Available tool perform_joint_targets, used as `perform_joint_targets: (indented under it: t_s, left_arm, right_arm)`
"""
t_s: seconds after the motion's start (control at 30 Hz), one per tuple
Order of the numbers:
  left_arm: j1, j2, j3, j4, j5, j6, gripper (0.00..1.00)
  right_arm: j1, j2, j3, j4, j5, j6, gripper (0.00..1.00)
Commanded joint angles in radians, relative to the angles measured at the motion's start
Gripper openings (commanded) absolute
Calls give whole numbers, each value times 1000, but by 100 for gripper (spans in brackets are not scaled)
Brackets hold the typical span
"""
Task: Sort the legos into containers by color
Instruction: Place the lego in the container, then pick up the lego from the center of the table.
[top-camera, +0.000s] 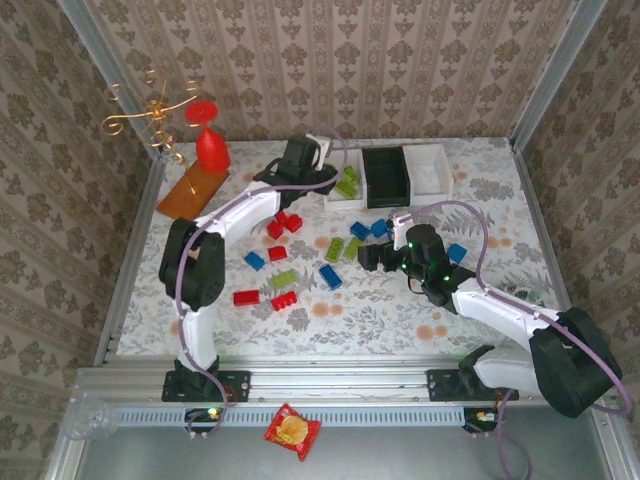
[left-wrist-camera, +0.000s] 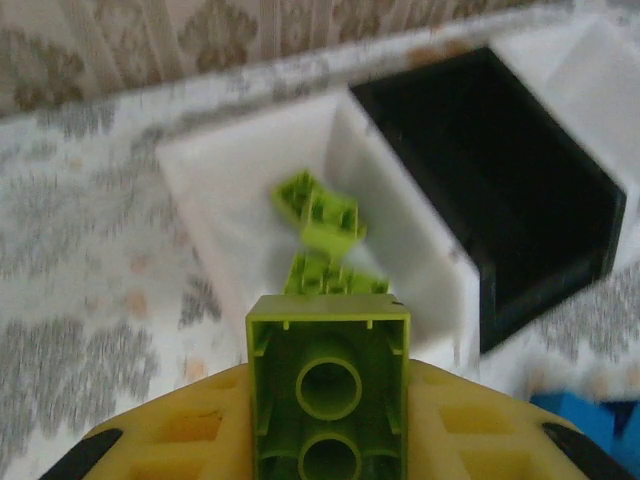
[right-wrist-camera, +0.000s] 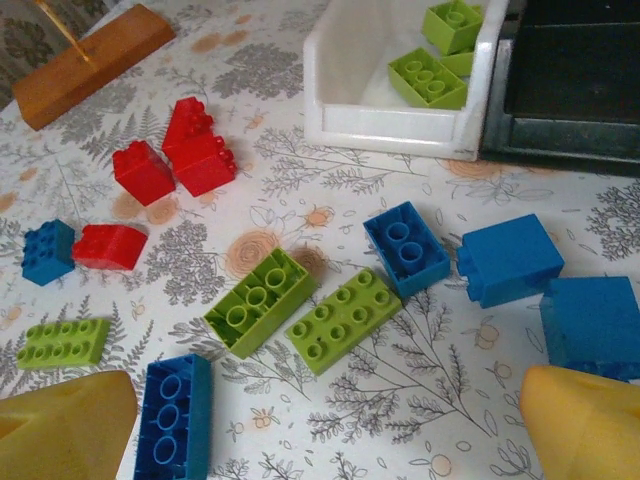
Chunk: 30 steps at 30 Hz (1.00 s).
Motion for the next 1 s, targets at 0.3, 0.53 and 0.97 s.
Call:
perform_joint_targets:
  t_s: [0.3, 0.53, 0.97]
  left_arm:
    - [-2, 375, 502, -201, -123, 52, 43]
    - [-10, 307, 481, -239, -132, 50, 65]
    - [-85, -278, -407, -121, 56, -49, 71]
  right_arm:
    - [3, -29, -8, 7, -2, -8, 99]
    - [3, -35, -9, 1, 11, -8, 99]
    - [3, -96, -38, -6, 115, -9, 99]
